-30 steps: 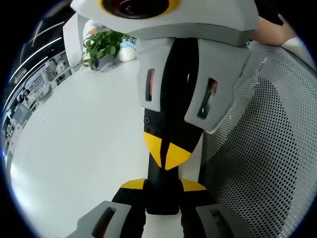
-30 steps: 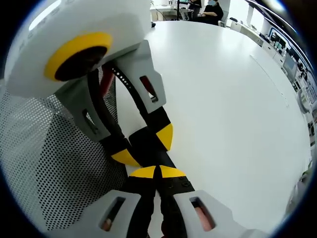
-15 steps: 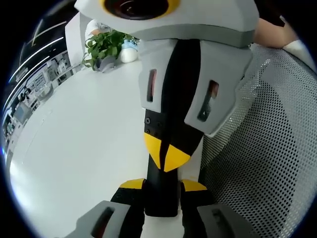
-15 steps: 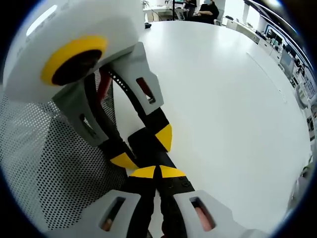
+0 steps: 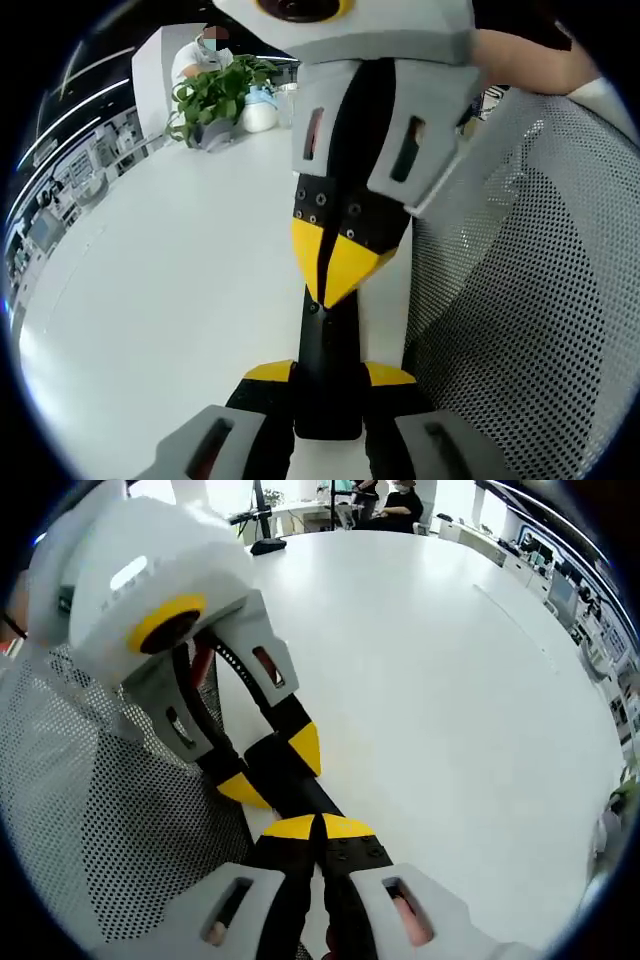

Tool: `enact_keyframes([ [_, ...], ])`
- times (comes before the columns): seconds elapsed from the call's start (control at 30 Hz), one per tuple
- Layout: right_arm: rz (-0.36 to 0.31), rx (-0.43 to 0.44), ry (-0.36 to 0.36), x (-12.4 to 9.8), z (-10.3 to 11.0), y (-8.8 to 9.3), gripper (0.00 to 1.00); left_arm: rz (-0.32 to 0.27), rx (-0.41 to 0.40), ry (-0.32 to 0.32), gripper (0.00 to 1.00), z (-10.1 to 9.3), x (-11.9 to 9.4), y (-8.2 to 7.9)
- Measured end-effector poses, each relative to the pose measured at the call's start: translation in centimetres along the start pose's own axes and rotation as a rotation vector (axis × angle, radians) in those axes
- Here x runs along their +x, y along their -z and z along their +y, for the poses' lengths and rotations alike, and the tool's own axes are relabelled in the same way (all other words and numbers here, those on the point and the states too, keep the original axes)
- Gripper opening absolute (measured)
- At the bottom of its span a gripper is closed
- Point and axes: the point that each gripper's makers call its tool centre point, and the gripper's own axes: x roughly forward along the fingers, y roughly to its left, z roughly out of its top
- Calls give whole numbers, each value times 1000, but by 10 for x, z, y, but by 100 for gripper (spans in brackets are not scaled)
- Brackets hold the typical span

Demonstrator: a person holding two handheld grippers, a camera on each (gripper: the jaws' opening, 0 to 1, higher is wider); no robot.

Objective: Press the specified remote control buttons in sequence, fully releasing each button before pressing the next.

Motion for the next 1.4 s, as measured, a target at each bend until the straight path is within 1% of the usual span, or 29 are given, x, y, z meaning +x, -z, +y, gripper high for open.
enact_keyframes([
  [0.07, -67, 45, 13, -12, -4, -8, 0, -8, -4, -1, 25, 0, 0, -1],
  [0.17, -178, 140, 31, -35, -7, -22, 0, -9, -2, -1, 25, -1, -1, -1],
  [0.3, -289, 210, 97, -67, -14, -29, 0, -13, -2, 1, 25, -1, -2, -1],
  [0.33, -345, 240, 114, -79, -17, -32, 0, -11, -2, 4, 25, -1, -2, -1],
  [0.37, -384, 267, 123, -87, -18, -34, 0, -9, 4, 6, 25, -1, -2, -1],
  [0.4, -451, 311, 133, -101, -21, -38, 0, -8, 4, 5, 25, -1, -3, -2],
  [0.47, -530, 379, 168, -119, -28, -40, 0, -12, 0, 5, 25, -1, -3, -2],
  [0.5, -591, 424, 194, -133, -32, -42, 0, -16, -2, 5, 25, -1, -3, -2],
  [0.57, -671, 470, 234, -152, -39, -42, 0, -16, 0, 6, 25, -1, -3, -2],
  [0.6, -684, 477, 243, -156, -40, -42, 0, -13, 2, 6, 25, -2, -4, -2],
  [0.67, -739, 494, 287, -171, -44, -41, 0, -14, 0, 5, 25, -2, -4, -2],
  [0.73, -743, 483, 343, -178, -48, -36, 0, -17, -3, 5, 25, -2, -4, -2],
  [0.83, -732, 478, 406, -182, -49, -27, 12, -19, -3, 4, 25, -2, -4, -2],
  [0.9, -750, 477, 473, -187, -52, -22, 22, -21, -6, 2, 25, -2, -4, -2],
  [0.97, -754, 482, 505, -188, -51, -17, 32, -22, -7, 2, 25, -2, -4, -2],
  [1.0, -751, 485, 525, -189, -52, -15, 36, -23, -9, 1, 25, -2, -4, -2],
  [1.03, -733, 480, 553, -189, -53, -11, 39, -23, -8, 1, 25, -2, -4, -3],
  [1.1, -674, 450, 618, -188, -57, -4, 53, -20, -10, -1, 25, -2, -4, -3],
  [1.13, -664, 418, 641, -190, -58, -4, 59, -19, -13, -3, 25, -2, -4, -2],
  [1.17, -666, 388, 689, -195, -61, -5, 66, -20, -15, -4, 25, -3, -4, -3],
  [1.2, -674, 379, 713, -199, -62, -5, 70, -21, -16, -5, 25, -3, -4, -3],
  [1.3, -699, 393, 730, -202, -64, -5, 86, -18, -13, -5, 25, -3, -4, -3],
  [1.33, -702, 403, 738, -201, -66, -2, 89, -15, -13, -5, 25, -3, -4, -2],
  [1.4, -672, 420, 744, -197, -69, 5, 91, -11, -12, -6, 25, -3, -4, -2],
])
